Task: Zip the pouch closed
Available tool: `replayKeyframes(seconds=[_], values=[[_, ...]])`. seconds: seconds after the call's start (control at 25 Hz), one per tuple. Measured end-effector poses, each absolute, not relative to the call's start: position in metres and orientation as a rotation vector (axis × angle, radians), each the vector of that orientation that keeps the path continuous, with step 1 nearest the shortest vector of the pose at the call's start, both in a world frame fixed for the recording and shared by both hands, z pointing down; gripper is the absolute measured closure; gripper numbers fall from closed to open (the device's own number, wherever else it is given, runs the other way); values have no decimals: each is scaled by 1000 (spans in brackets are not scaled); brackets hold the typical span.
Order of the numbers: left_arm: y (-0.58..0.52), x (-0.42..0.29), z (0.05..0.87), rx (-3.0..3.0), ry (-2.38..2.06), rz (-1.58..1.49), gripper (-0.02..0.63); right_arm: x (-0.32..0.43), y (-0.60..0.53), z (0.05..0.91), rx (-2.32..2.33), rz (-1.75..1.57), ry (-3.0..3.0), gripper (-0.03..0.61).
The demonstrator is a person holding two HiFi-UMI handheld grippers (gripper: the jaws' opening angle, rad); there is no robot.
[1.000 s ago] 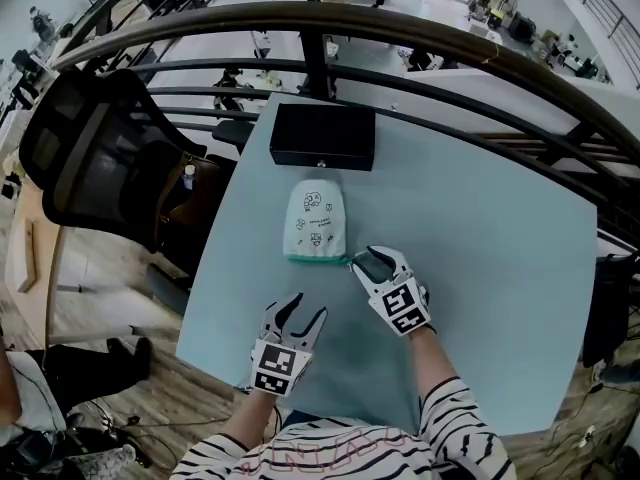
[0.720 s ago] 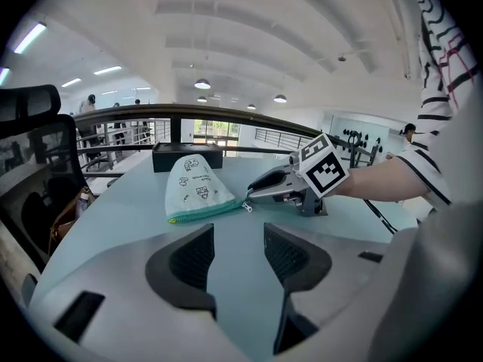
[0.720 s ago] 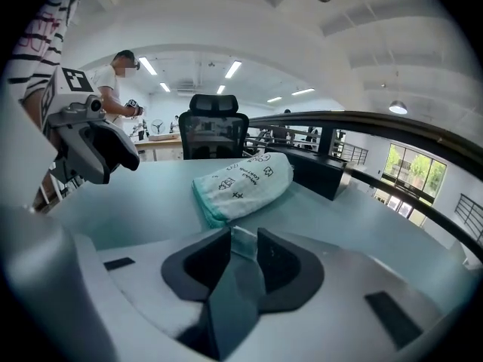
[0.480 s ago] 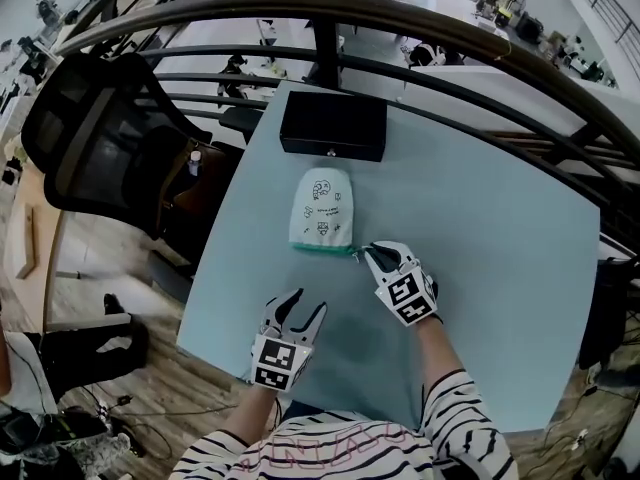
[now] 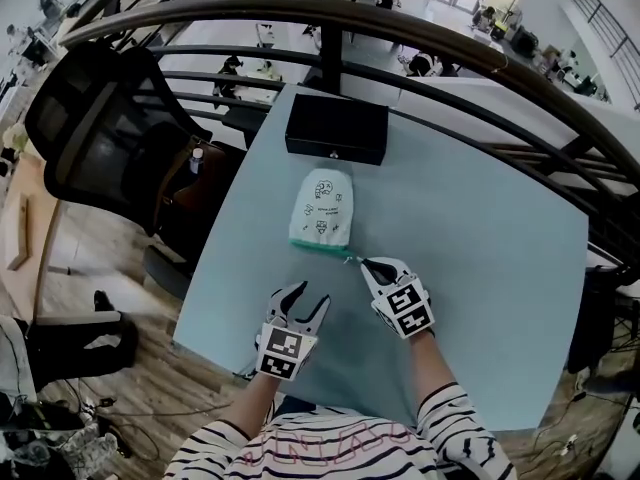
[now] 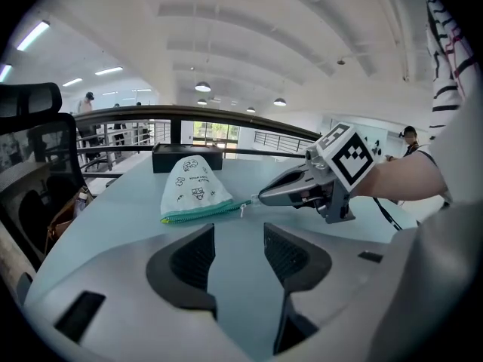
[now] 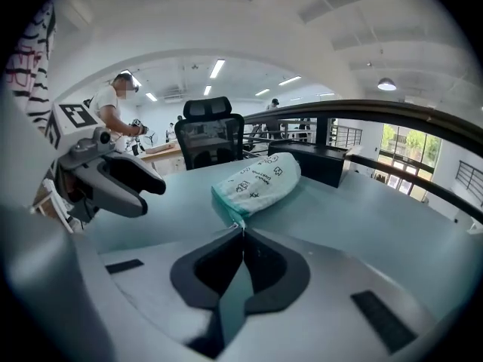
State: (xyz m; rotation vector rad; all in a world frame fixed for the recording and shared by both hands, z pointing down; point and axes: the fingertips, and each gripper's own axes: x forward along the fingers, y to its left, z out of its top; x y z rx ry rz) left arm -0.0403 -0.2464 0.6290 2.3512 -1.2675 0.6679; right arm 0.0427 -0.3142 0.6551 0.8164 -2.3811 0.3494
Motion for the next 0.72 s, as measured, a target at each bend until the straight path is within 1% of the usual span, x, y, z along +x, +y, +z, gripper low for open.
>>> replayKeyframes(seconds=[0.28, 0.72], values=[[-254, -31, 635, 2394, -1226, 695, 420, 23, -284, 630, 793, 378, -2415, 549], [-232, -20, 643, 2410, -1150, 680, 420, 5, -225, 609, 776, 405, -2435, 549]])
